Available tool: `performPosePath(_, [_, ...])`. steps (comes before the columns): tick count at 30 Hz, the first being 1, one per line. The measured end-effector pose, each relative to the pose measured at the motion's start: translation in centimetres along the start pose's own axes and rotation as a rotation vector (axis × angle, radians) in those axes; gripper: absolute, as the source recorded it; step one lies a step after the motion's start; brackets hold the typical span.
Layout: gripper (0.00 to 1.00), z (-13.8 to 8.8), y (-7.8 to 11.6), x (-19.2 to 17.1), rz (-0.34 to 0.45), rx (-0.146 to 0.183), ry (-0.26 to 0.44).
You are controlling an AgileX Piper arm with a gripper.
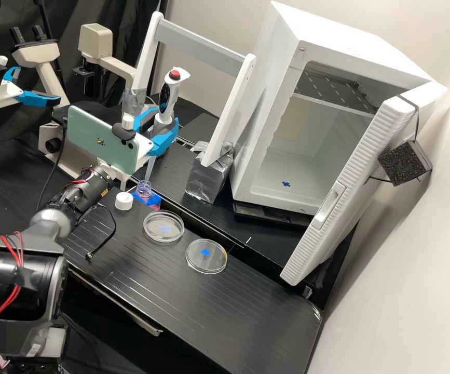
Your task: Use the pipette
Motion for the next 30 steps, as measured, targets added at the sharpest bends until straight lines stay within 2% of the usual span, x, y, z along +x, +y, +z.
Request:
performPosePath(4, [0.00,0.0,1.5,-0.3,-0.030,0.024,-0.006])
performPosePath(6, [0.00,0.2,2.4,-0.6,-0.036,0.048,-0.007])
performPosePath(8, [0.00,0.4,3.3,-1.0,-0.047,0.049,0.012])
performPosePath(10, [0.00,0.9,4.4,-1.5,-0.048,0.029,0.025])
performPosePath(12, [0.00,1.3,5.3,-2.1,-0.052,0.042,0.033])
performPosePath(13, [0.00,1.6,5.8,-2.5,-0.054,0.020,0.034])
performPosePath(15, [0.00,2.1,6.8,-3.1,-0.038,0.027,0.041])
performPosePath(16, [0.00,2.2,7.2,-3.3,-0.039,0.010,0.054])
performPosePath(18, [0.00,2.9,8.3,-4.1,-0.013,0.004,0.047])
performPosePath(19, [0.00,3.1,8.5,-4.2,-0.019,0.010,0.052])
performPosePath(22, [0.00,3.9,9.3,-4.8,0.016,-0.013,0.035])
performPosePath(30, [0.00,5.1,9.4,-5.4,0.029,-0.041,-0.010])
